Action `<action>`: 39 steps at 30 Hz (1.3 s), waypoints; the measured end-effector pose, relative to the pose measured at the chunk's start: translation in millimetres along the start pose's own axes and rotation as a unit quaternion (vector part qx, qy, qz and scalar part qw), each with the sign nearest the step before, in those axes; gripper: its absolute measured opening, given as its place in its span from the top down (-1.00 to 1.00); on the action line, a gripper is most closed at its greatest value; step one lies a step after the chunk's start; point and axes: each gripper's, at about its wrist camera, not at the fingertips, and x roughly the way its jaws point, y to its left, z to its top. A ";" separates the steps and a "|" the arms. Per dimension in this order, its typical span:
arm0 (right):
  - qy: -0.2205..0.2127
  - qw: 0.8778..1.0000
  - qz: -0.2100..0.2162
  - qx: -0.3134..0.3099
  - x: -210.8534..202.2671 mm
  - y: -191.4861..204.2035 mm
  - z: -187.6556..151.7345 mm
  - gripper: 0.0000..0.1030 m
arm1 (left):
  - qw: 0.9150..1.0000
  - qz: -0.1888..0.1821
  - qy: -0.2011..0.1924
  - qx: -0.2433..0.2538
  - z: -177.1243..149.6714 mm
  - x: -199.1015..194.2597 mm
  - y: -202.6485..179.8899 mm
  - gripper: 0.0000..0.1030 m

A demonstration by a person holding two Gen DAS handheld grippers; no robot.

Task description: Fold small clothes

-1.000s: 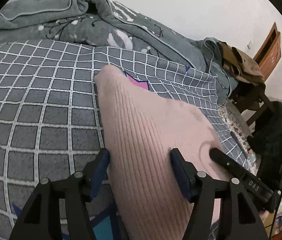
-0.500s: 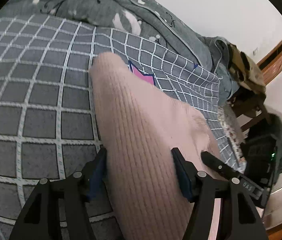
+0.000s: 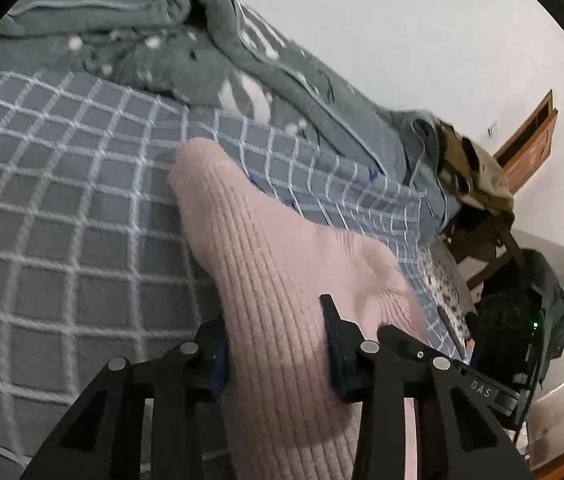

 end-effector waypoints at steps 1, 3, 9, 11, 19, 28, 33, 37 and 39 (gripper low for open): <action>0.002 1.000 0.002 -0.002 4.9 6.8 3.4 0.47 | 1.000 0.007 -0.007 0.001 5.3 -5.6 4.5 0.28; 0.008 1.000 0.011 -0.005 21.1 22.2 12.4 0.48 | 0.999 0.026 -0.018 0.001 14.3 -15.0 13.9 0.28; 0.014 0.999 0.026 -0.030 65.1 62.9 28.9 0.49 | 0.996 0.074 -0.049 0.005 39.9 -35.1 46.9 0.27; 0.002 0.999 0.022 -0.050 74.3 75.2 33.7 0.49 | 0.995 0.081 -0.053 0.000 46.8 -33.5 54.9 0.27; 0.012 0.997 -0.037 -0.063 112.5 67.4 38.0 0.29 | 0.991 0.126 -0.030 0.015 54.8 -3.3 68.6 0.13; -0.056 0.984 -0.092 -0.144 63.6 96.6 28.8 0.16 | 0.982 0.171 -0.053 0.056 42.3 -13.4 49.4 -0.05; -0.072 0.978 -0.079 -0.182 35.4 106.7 8.1 0.16 | 0.981 0.171 -0.061 0.071 26.4 -26.1 40.2 -0.10; -0.066 0.978 -0.076 -0.182 36.6 103.8 -8.8 0.16 | 0.975 0.186 -0.063 0.100 11.1 -30.6 25.0 -0.14; -0.061 0.977 -0.086 -0.185 39.5 101.1 -14.4 0.16 | 0.974 0.190 -0.062 0.110 4.0 -31.9 20.8 -0.16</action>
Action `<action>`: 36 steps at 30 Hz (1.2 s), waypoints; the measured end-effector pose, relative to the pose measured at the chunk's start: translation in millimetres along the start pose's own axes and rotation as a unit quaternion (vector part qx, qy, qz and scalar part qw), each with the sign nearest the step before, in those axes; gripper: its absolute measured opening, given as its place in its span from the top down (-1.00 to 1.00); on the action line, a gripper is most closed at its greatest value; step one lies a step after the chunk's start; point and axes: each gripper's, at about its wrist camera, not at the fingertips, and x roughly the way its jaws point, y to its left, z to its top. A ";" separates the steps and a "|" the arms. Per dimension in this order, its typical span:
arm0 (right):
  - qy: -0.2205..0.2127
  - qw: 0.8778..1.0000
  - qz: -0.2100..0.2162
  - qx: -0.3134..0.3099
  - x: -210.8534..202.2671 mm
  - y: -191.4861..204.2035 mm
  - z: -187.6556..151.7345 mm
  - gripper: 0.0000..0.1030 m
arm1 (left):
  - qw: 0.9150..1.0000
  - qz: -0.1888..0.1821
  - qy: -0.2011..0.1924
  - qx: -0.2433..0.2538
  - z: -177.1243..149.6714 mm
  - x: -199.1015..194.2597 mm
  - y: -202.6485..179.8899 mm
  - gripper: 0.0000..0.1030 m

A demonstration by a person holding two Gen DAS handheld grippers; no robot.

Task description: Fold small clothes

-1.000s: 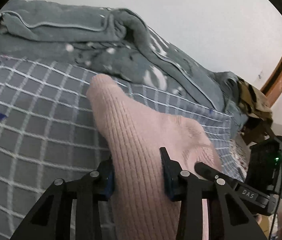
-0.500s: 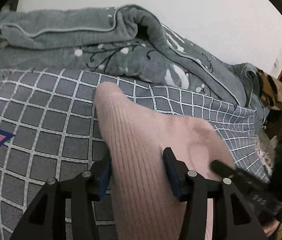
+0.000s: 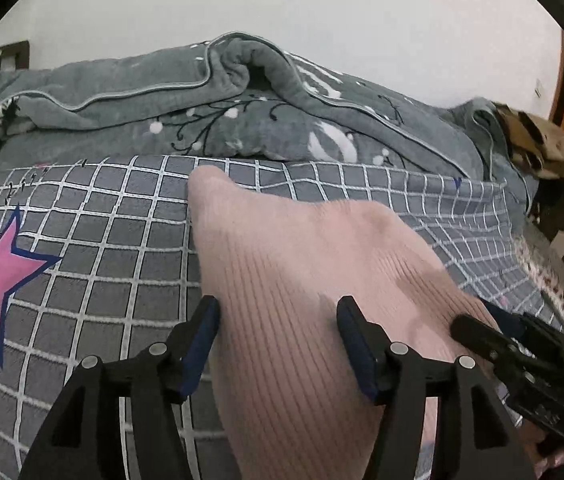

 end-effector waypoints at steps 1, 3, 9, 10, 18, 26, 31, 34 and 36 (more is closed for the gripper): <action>0.002 1.000 -0.009 -0.002 1.4 -1.4 -1.9 0.16 | 1.000 0.001 0.003 0.004 -3.1 -1.7 -1.6 -0.17; 0.007 1.000 -0.015 0.002 3.7 -5.6 -4.0 0.16 | 1.000 0.008 0.010 0.012 -9.8 -4.3 -3.5 -0.19; 0.024 1.000 -0.017 0.006 7.3 -11.4 -8.7 0.16 | 1.000 0.005 0.025 0.015 -25.8 -10.1 -2.5 -0.26; 0.027 0.999 -0.021 0.000 7.7 -9.9 -9.5 0.16 | 1.000 0.004 0.028 0.013 -28.2 -9.8 -1.7 -0.29; 0.036 0.999 -0.008 -0.013 9.9 -7.1 -11.7 0.71 | 1.000 -0.005 0.031 0.002 -31.6 -6.2 2.9 -0.33; -0.002 0.998 0.059 0.005 -12.6 -15.3 -6.1 0.81 | 1.000 -0.014 0.014 0.005 -28.1 -14.5 2.5 -0.33; 0.038 0.999 -0.002 -0.025 9.3 -4.6 -17.4 0.82 | 1.000 -0.004 0.016 0.021 -28.7 -11.4 -3.0 -0.33; 0.031 0.998 -0.017 -0.048 6.6 3.7 -16.3 0.80 | 1.000 -0.005 0.017 0.017 -27.7 -11.6 -1.5 -0.33; 0.032 0.998 -0.017 -0.047 7.7 3.0 -15.8 0.79 | 1.000 -0.008 0.018 0.013 -27.7 -11.2 0.3 -0.33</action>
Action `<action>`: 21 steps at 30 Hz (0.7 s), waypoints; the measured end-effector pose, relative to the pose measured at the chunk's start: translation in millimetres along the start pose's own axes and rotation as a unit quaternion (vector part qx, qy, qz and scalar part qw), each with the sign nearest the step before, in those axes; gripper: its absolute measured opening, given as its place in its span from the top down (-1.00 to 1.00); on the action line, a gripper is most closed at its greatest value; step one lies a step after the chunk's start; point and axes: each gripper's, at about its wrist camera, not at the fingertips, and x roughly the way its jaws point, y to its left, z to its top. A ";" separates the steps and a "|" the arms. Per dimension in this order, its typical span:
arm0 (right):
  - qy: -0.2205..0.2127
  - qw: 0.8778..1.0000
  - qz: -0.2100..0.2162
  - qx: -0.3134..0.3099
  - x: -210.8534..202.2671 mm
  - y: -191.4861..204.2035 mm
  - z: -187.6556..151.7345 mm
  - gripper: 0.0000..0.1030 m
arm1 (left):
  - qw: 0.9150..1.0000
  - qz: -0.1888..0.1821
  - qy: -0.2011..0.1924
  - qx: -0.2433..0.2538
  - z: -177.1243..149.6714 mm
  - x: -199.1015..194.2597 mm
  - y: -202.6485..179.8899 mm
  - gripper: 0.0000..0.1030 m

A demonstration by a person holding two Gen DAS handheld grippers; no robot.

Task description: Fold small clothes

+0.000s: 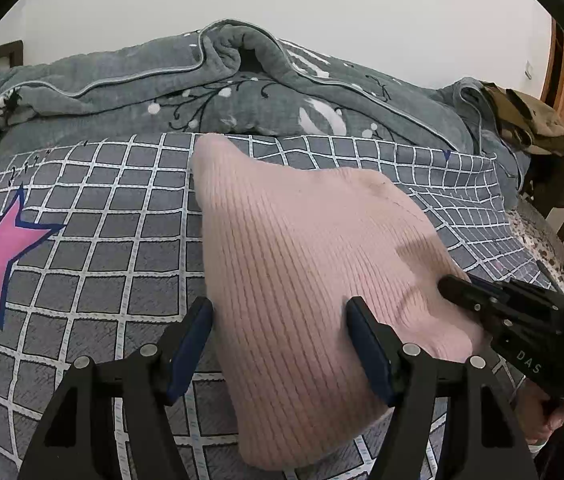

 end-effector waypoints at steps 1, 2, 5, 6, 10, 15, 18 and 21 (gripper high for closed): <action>0.002 1.000 0.003 0.004 0.9 -1.2 0.3 0.79 | 1.000 -0.001 0.000 -0.001 0.1 -0.2 0.5 -0.33; 0.003 1.000 0.005 0.006 0.9 -2.5 0.3 0.79 | 1.000 -0.001 0.000 -0.001 0.2 -0.3 0.7 -0.33; 0.008 1.000 0.015 0.009 1.0 -6.2 1.5 0.78 | 1.000 -0.001 -0.001 0.000 0.6 -0.7 0.5 -0.32; 0.010 1.000 0.018 0.009 1.1 -6.9 2.2 0.78 | 1.000 -0.001 -0.002 -0.001 0.9 -0.9 0.4 -0.32; 0.006 0.999 0.040 0.028 -2.8 -13.4 3.6 0.79 | 1.000 -0.002 -0.004 -0.003 1.8 -1.1 -0.1 -0.32; 0.006 0.998 0.050 0.035 -4.7 -15.6 3.2 0.79 | 1.000 -0.003 -0.005 -0.003 2.3 -0.3 -0.1 -0.32; 0.011 0.999 0.044 0.026 -0.8 -12.5 1.6 0.79 | 1.000 -0.003 -0.006 -0.004 2.5 0.0 0.2 -0.32; 0.011 0.998 0.046 0.030 -1.6 -13.2 3.3 0.79 | 1.000 -0.001 -0.010 -0.005 3.2 -0.5 -0.2 -0.32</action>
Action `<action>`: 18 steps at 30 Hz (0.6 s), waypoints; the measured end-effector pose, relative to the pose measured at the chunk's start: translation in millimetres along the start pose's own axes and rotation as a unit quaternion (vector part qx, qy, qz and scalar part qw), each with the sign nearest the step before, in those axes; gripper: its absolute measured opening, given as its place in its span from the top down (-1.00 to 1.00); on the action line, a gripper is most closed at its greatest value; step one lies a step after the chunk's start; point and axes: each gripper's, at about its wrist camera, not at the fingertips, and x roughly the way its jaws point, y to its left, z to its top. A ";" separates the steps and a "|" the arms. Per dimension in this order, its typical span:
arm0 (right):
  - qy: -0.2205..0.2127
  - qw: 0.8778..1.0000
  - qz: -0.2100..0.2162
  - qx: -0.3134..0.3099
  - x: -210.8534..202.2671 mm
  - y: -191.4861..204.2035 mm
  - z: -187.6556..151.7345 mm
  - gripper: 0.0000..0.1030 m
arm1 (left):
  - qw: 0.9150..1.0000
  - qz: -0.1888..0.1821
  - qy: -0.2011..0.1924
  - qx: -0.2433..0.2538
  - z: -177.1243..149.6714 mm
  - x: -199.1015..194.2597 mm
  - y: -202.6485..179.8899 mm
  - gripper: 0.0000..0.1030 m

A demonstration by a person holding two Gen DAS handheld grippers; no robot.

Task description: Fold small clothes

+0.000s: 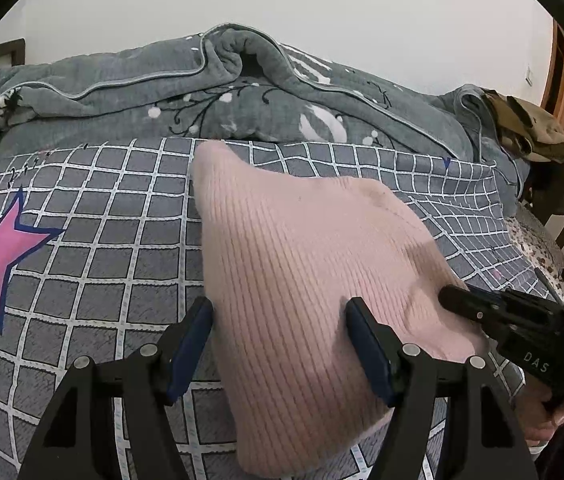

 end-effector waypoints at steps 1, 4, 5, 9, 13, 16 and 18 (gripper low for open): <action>-0.001 1.000 0.002 0.001 -0.4 -0.6 0.4 0.78 | 1.000 0.000 -0.002 0.000 0.6 -0.1 0.1 -0.32; -0.002 1.000 0.002 0.000 -0.2 -0.4 0.6 0.78 | 1.000 0.000 -0.005 -0.002 2.1 -0.3 0.1 -0.32; -0.003 1.000 0.002 -0.002 -0.4 -0.7 1.0 0.77 | 1.000 0.000 -0.007 -0.003 2.8 -0.4 0.4 -0.32; -0.001 1.000 0.004 0.000 -1.4 -0.4 2.5 0.74 | 1.000 0.002 -0.019 -0.002 5.3 -2.8 0.0 -0.32; -0.007 1.000 0.016 0.008 -5.7 -0.9 5.3 0.74 | 1.000 0.006 -0.027 -0.001 6.9 -4.3 -0.7 -0.32; -0.013 1.000 0.020 0.009 -7.4 -0.7 7.3 0.74 | 0.999 0.005 -0.034 -0.004 8.6 -4.7 0.0 -0.31; -0.017 1.000 0.022 0.008 -8.9 0.4 8.0 0.72 | 0.999 0.007 -0.035 -0.006 9.8 -3.7 0.8 -0.31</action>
